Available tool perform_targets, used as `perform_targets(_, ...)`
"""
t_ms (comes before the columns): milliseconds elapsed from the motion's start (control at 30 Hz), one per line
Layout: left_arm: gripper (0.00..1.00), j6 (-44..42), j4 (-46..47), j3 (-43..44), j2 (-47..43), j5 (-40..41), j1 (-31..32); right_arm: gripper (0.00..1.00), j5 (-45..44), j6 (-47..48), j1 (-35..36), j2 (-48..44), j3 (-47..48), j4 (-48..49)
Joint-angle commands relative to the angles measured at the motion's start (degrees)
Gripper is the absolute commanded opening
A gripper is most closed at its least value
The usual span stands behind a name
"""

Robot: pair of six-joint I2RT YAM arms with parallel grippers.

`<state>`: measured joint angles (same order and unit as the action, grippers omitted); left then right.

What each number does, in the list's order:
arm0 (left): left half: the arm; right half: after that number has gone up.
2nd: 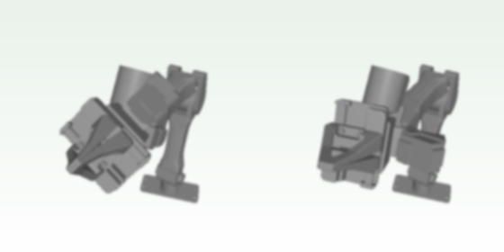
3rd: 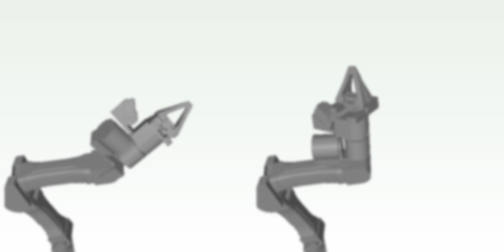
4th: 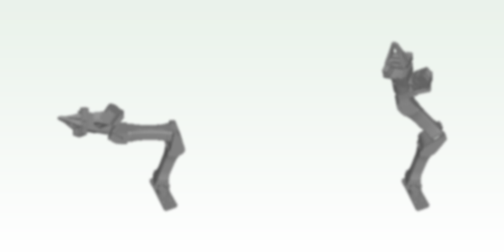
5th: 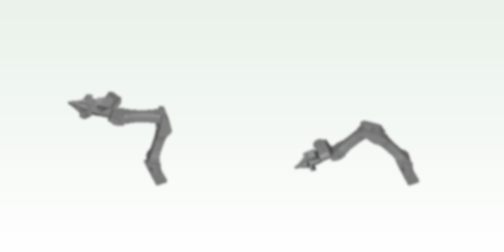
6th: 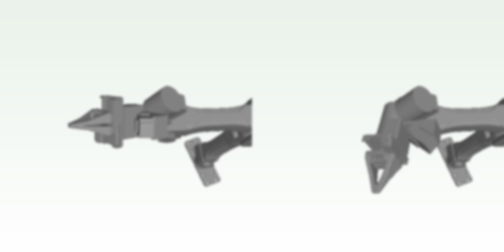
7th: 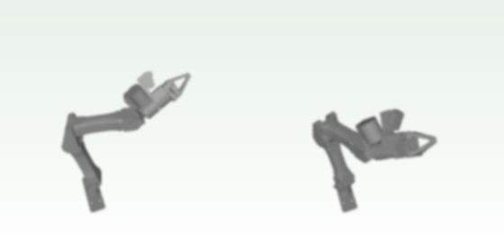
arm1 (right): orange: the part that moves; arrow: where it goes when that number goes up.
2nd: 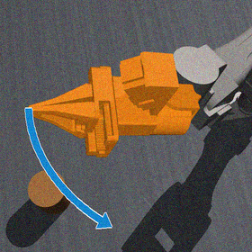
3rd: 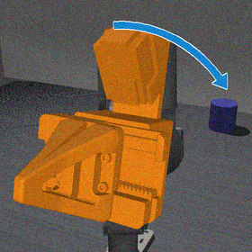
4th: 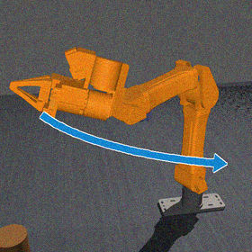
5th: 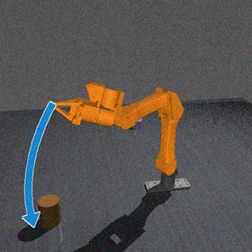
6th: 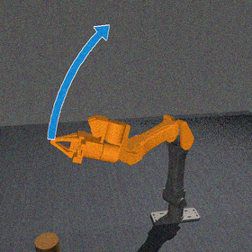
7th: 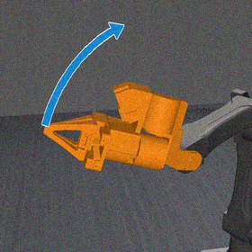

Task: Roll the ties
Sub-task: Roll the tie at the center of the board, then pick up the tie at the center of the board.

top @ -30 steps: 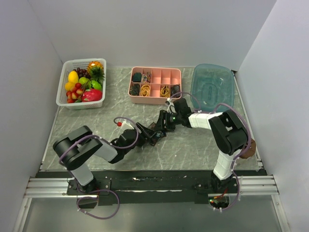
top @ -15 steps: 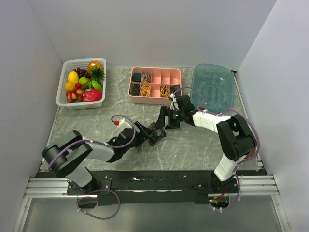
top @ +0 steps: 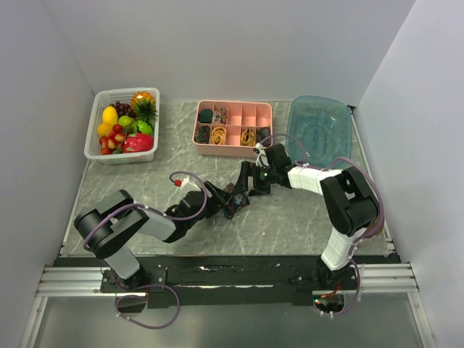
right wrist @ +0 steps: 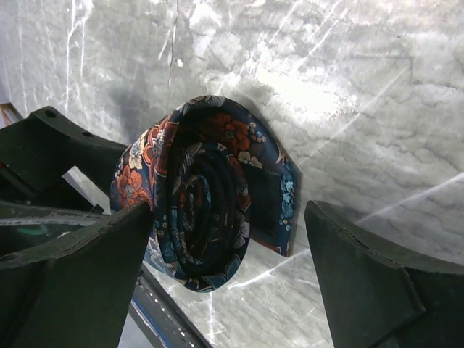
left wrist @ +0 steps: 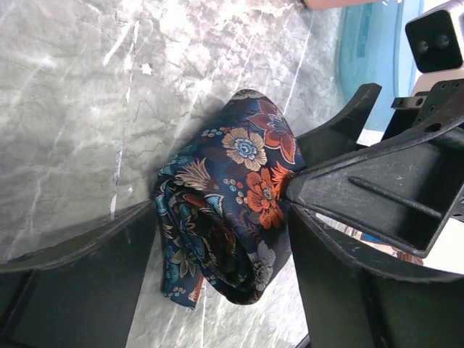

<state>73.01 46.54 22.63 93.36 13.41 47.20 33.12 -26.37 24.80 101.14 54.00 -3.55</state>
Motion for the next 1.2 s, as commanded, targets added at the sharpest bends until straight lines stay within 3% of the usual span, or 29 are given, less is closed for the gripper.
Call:
perform_targets(0, 0.78, 0.3, -7.9, 0.4, 1.6, 1.9, -0.1, 0.91, 0.2, 0.0, -0.1, 2.7, -0.5, 1.9)
perform_targets(167, 0.75, 0.0, -9.2, 1.9, 2.5, 2.1, -0.1, 0.8, 1.9, -1.0, 0.6, 5.4, -1.1, 3.3)
perform_targets(233, 0.74, 0.2, -8.2, 2.1, 3.5, 1.7, -0.1, 0.69, 2.6, -1.3, 1.0, 5.8, -1.7, 4.8)
perform_targets(400, 0.73, 0.2, -4.7, 1.6, 5.9, 0.7, -0.2, 0.54, 4.1, -3.2, 1.5, 7.0, -4.0, 7.6)
perform_targets(600, 0.7, 0.0, -2.1, 1.7, 7.7, -0.5, -0.1, 0.5, 6.2, -5.7, 1.7, 7.8, -5.7, 11.0)
perform_targets(1167, 0.25, -5.0, 13.0, 1.6, 12.6, -6.5, -0.1, 0.36, 12.7, -12.4, 2.3, 11.1, -6.7, 21.2)
